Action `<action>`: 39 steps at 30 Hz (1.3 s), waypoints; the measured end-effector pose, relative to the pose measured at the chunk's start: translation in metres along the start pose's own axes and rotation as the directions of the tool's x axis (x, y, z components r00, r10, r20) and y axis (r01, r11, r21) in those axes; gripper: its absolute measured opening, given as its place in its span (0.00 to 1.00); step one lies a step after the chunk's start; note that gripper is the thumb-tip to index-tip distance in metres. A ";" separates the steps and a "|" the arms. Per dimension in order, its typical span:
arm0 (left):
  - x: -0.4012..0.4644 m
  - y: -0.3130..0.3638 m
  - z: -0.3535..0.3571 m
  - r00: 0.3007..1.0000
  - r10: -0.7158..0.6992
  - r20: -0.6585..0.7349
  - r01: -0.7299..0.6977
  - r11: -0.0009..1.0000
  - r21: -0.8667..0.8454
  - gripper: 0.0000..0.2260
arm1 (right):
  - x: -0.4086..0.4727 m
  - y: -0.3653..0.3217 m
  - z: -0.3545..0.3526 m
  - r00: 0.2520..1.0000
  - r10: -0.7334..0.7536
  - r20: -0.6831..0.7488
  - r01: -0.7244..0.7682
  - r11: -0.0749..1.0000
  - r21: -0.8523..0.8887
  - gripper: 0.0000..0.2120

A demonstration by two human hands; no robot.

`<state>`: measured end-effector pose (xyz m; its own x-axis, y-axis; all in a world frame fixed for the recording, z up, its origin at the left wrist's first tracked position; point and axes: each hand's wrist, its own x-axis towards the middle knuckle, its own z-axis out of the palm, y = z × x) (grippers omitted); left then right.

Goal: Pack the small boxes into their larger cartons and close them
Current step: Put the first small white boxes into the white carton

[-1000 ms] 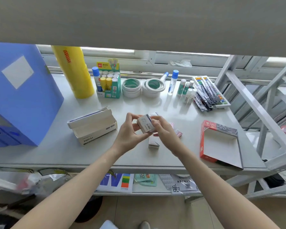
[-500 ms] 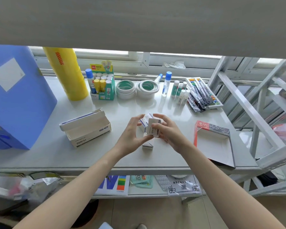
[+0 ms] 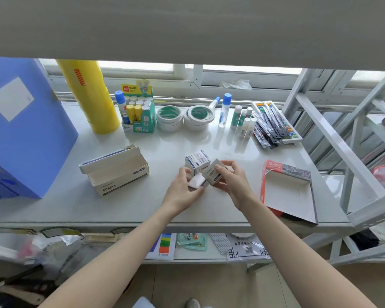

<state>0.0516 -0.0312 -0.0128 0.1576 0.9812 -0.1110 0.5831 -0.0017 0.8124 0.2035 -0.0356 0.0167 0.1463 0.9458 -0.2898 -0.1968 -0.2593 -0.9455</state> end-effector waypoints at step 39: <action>-0.034 0.013 -0.069 0.981 -0.040 0.191 0.116 0.906 -0.407 0.22 | -0.029 -0.016 0.048 0.915 -0.103 0.390 0.199 0.956 -0.215 0.15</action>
<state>-0.0012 -0.0514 0.0410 0.2837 0.9255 -0.2509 0.2222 0.1911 0.9561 0.1555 -0.0499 0.0473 -0.2244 0.9683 -0.1100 0.0496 -0.1013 -0.9936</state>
